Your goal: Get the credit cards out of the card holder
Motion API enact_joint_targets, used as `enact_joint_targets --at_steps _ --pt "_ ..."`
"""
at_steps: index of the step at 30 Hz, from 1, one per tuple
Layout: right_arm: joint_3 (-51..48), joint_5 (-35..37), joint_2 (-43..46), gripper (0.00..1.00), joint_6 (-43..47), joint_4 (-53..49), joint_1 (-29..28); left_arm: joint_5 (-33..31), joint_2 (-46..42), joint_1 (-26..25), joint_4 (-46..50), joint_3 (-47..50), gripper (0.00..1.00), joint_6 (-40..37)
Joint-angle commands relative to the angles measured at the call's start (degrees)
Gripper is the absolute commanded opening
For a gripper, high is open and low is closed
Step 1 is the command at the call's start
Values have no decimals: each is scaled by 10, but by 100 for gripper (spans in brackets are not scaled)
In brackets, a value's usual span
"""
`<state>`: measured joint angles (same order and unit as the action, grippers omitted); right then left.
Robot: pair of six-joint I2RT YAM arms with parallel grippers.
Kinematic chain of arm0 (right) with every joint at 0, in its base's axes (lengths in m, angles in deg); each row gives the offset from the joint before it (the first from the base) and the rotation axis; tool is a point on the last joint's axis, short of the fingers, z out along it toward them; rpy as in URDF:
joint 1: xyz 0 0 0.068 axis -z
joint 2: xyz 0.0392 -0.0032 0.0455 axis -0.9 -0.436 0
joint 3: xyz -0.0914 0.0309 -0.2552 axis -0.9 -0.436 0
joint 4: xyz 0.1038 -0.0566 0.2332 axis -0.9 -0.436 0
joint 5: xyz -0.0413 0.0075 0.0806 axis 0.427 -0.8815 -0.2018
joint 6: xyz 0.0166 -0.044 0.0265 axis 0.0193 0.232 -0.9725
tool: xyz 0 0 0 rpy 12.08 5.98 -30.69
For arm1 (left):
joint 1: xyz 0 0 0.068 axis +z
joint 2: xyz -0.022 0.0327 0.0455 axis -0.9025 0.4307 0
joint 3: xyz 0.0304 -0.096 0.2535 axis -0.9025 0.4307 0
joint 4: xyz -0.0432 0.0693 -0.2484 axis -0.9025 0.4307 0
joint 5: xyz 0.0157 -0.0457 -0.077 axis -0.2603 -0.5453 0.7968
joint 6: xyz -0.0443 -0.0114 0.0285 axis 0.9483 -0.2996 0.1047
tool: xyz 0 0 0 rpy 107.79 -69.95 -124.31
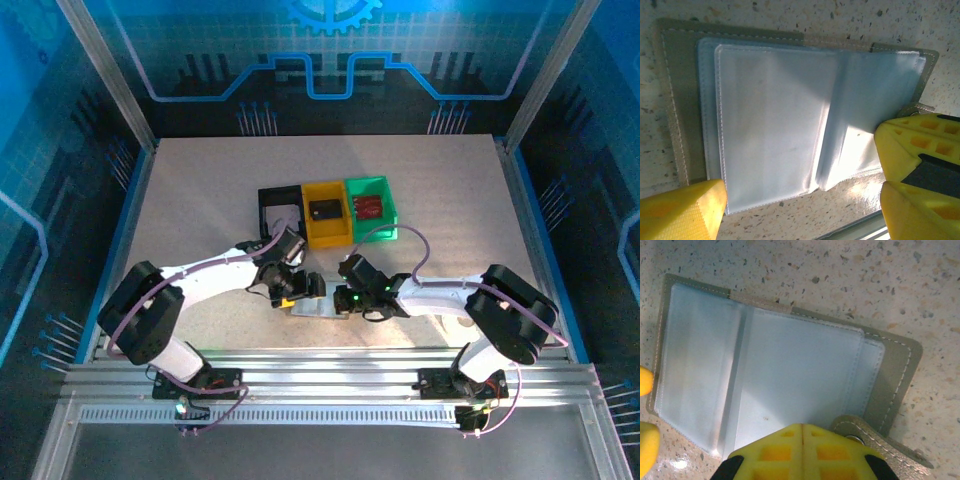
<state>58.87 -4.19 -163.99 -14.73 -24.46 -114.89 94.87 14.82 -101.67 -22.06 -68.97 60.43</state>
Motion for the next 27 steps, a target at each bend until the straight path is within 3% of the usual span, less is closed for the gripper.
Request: enact_joint_targets --at_steps 1,27 --pt "-12 10 -1 0 -1 -10 -6 2 16 -8 -7 12 80 5" --pt "-10 14 7 0 4 -20 -6 -98 15 -39 49 -16 77 -38"
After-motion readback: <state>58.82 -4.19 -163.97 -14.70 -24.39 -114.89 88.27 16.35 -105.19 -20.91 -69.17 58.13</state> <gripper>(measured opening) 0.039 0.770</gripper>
